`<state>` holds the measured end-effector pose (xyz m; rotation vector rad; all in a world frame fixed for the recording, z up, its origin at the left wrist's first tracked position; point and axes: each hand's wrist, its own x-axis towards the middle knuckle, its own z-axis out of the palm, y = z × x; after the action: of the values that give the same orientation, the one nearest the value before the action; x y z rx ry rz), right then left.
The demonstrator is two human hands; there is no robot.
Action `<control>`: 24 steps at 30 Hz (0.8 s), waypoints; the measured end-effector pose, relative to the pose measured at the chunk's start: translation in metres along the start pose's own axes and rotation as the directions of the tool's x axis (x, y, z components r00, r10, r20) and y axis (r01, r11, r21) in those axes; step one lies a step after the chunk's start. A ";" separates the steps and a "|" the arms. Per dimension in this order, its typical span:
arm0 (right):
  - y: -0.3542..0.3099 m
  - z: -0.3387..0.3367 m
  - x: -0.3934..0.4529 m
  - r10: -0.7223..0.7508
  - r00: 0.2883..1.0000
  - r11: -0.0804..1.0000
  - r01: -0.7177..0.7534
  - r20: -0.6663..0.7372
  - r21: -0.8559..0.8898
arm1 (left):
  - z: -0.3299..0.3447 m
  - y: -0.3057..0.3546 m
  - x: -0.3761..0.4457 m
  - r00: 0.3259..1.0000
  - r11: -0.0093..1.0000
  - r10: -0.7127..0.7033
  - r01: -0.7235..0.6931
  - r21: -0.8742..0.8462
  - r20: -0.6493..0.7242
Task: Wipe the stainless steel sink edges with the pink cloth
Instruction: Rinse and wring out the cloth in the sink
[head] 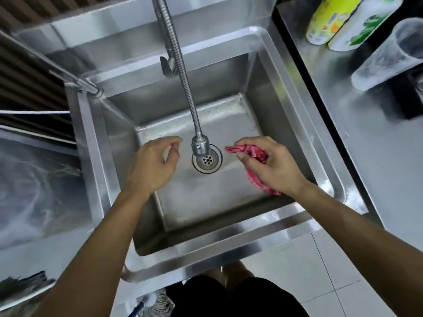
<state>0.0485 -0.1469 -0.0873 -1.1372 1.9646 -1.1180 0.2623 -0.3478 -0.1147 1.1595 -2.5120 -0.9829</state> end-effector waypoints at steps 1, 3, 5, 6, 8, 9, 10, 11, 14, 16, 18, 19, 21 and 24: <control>0.000 0.001 0.010 0.002 0.999 1.000 -0.001 0.035 -0.014 | -0.004 -0.003 0.015 0.999 0.998 -0.041 0.040 -0.042 -0.020; 0.003 0.003 0.028 0.001 0.995 0.999 0.004 0.102 -0.051 | -0.013 -0.005 0.047 0.993 0.987 -0.109 0.102 -0.121 -0.049; 0.006 0.008 0.043 0.004 0.989 0.998 0.006 0.149 -0.066 | -0.020 -0.002 0.076 0.989 0.984 -0.130 0.120 -0.134 -0.064; 0.006 0.012 0.049 0.002 0.988 0.997 0.011 0.155 -0.082 | -0.022 0.002 0.088 0.989 0.984 -0.130 0.120 -0.131 -0.071; 0.005 0.020 0.059 0.007 0.989 0.994 0.010 0.151 -0.113 | -0.025 0.013 0.113 0.984 0.981 -0.156 0.145 -0.125 -0.085; 0.004 0.024 0.061 0.019 0.988 0.994 -0.002 0.152 -0.114 | -0.025 0.019 0.124 0.980 0.980 -0.183 0.174 -0.101 -0.081; 0.002 0.027 0.063 0.031 0.988 0.994 -0.015 0.151 -0.108 | -0.025 0.025 0.135 0.974 0.976 -0.214 0.211 -0.053 -0.070; 0.001 0.029 0.064 0.041 0.989 0.995 -0.027 0.143 -0.099 | -0.025 0.028 0.145 0.969 0.972 -0.236 0.236 -0.002 -0.070; -0.001 0.033 0.059 0.051 0.994 0.994 -0.042 0.095 -0.096 | -0.028 0.029 0.166 0.962 0.946 -0.245 0.265 0.187 -0.123; -0.002 0.035 0.053 0.072 0.993 0.994 -0.065 0.091 -0.084 | -0.029 0.022 0.172 0.959 0.939 -0.254 0.277 0.205 -0.129; 0.000 0.036 0.044 0.122 0.986 0.992 -0.120 0.109 -0.030 | -0.029 0.014 0.176 0.909 0.905 -0.415 0.408 -0.120 -0.040; 0.003 0.038 0.040 0.152 0.982 0.988 -0.151 0.112 -0.013 | -0.031 0.011 0.178 0.865 0.815 -0.499 0.491 -0.307 0.059; 0.010 0.042 0.032 0.212 0.967 0.977 -0.214 0.139 0.002 | -0.038 0.011 0.180 0.802 0.674 -0.552 0.590 -0.444 0.229; 0.023 0.055 0.024 0.300 0.931 0.942 -0.323 0.209 0.086 | -0.033 0.006 0.161 0.778 0.666 -0.552 0.628 -0.402 0.300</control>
<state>0.0730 -0.1822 -0.1349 -0.8020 1.8224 -0.9059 0.1648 -0.4794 -0.1000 1.8098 -1.7766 -1.7932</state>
